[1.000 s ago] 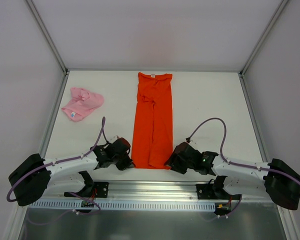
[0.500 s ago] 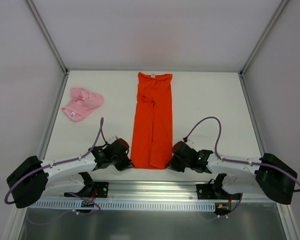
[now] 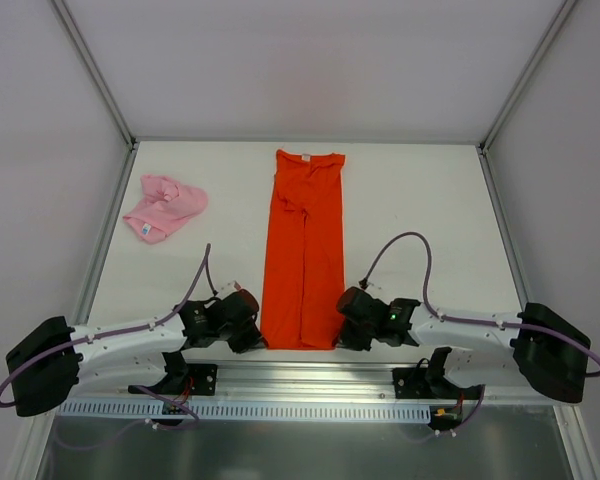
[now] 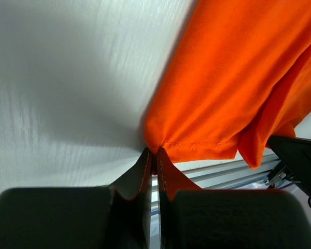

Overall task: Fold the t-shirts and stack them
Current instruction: Grab the bottom of the folded rectangular tshirt with both arms

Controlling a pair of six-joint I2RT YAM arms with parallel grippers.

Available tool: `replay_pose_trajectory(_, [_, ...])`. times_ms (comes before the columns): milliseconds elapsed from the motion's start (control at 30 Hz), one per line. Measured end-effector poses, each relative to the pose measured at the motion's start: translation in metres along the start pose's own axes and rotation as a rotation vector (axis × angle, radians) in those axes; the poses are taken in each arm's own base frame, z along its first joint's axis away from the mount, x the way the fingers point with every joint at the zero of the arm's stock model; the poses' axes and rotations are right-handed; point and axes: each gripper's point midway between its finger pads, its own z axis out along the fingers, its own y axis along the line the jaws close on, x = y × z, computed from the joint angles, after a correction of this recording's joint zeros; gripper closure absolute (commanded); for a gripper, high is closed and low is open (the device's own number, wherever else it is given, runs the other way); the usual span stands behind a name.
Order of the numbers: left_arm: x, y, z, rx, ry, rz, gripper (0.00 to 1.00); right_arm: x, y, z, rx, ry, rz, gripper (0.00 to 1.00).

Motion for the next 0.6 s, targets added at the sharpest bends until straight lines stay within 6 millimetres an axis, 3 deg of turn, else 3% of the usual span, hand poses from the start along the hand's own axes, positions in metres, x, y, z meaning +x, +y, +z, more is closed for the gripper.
replay_pose_trajectory(300, [0.027,0.009,-0.013,-0.015,0.042,0.050,1.00,0.021,-0.012,-0.019,0.056,0.033,-0.102,0.99])
replay_pose_trajectory(600, [0.034,0.002,-0.032,-0.002,0.042,0.043,1.00,0.023,-0.015,-0.042,0.028,0.020,-0.132,0.99])
